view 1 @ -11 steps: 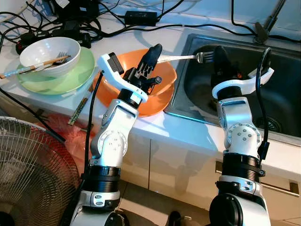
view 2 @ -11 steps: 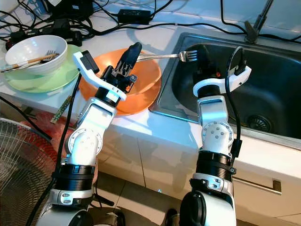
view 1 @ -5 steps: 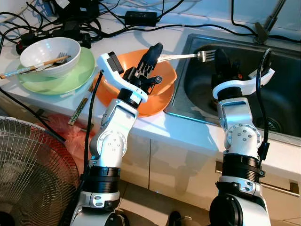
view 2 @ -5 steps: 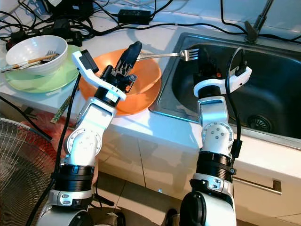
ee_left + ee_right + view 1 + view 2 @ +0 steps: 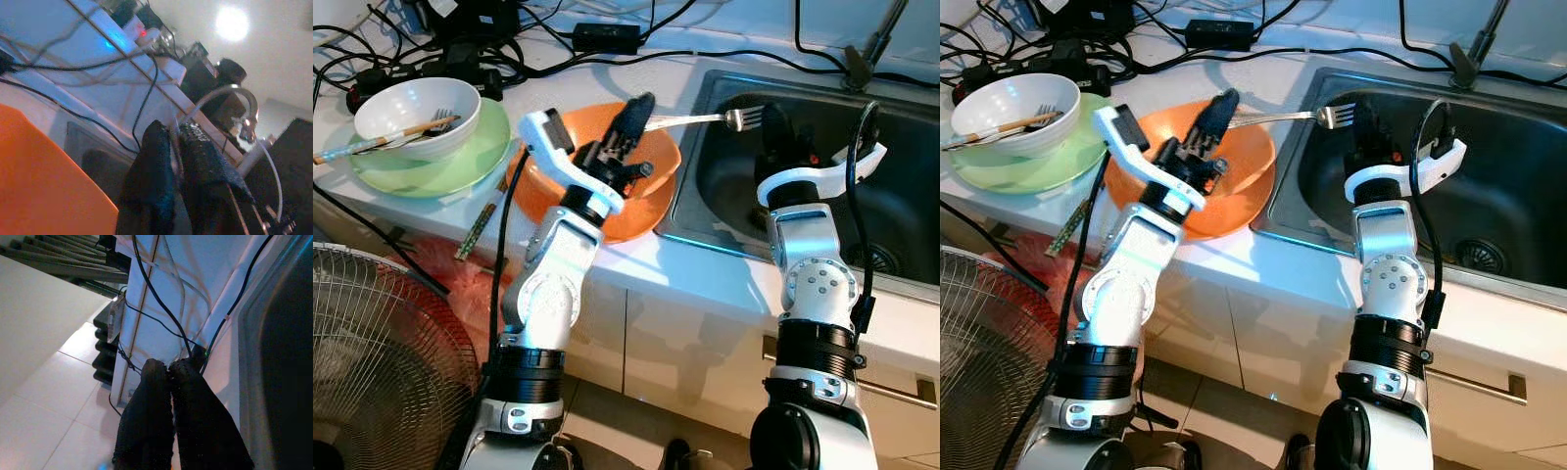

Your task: Kitchen organization

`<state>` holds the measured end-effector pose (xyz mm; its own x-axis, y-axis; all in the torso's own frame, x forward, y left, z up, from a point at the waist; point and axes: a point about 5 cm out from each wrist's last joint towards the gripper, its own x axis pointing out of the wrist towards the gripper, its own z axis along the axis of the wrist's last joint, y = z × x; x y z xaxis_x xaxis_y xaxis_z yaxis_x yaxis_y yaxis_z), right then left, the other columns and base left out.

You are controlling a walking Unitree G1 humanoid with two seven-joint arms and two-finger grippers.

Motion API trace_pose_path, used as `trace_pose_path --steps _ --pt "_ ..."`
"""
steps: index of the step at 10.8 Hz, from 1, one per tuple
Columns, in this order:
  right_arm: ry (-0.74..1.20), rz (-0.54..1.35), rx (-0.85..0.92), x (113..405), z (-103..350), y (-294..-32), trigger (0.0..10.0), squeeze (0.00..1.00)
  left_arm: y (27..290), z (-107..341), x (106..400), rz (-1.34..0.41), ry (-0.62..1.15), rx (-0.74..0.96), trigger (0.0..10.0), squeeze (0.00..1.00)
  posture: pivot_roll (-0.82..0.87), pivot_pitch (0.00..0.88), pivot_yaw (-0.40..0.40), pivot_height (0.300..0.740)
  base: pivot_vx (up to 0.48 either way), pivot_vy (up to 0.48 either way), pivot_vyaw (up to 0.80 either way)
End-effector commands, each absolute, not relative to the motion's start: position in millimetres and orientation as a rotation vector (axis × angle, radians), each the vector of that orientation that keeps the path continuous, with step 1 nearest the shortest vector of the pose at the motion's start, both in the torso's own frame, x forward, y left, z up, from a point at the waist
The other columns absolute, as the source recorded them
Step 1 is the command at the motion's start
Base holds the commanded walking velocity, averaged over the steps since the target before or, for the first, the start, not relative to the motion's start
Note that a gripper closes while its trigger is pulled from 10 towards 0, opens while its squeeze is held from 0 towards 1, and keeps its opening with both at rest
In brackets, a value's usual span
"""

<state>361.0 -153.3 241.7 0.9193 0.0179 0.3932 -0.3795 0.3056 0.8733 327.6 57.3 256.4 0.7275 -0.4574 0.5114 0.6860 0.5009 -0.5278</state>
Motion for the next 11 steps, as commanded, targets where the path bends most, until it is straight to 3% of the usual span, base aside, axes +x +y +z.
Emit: trace_pose_path --steps 1,4,5,7,11 --pt "-0.327 0.28 1.228 360.9 242.0 -149.5 10.0 0.0 45.1 250.7 322.9 -0.724 -0.293 -0.804 10.0 1.0 0.09 0.178 0.045 0.74 0.0 0.0 0.0" --pt "-0.326 0.277 1.236 360.4 241.4 -149.1 10.0 0.0 44.9 251.2 321.8 -0.731 -0.293 -0.803 10.0 1.0 0.09 0.179 0.046 0.74 0.0 0.0 0.0" --pt "-0.325 0.276 1.238 360.4 241.2 -149.2 10.0 0.0 43.1 253.4 319.0 -0.754 -0.298 -0.769 10.0 0.0 0.1 0.181 0.046 0.74 0.0 0.0 0.0" --pt "-0.325 0.269 1.239 360.8 240.9 -150.1 10.0 0.0 42.9 254.4 314.4 -0.783 -0.299 -0.684 10.0 0.0 0.1 0.182 0.047 0.74 0.0 0.0 0.0" --pt "-0.325 0.251 1.232 362.1 238.3 -154.1 10.0 0.0 66.7 248.2 296.8 -0.84 -0.298 -0.428 10.0 0.0 0.11 0.183 0.049 0.74 0.0 0.0 0.0"
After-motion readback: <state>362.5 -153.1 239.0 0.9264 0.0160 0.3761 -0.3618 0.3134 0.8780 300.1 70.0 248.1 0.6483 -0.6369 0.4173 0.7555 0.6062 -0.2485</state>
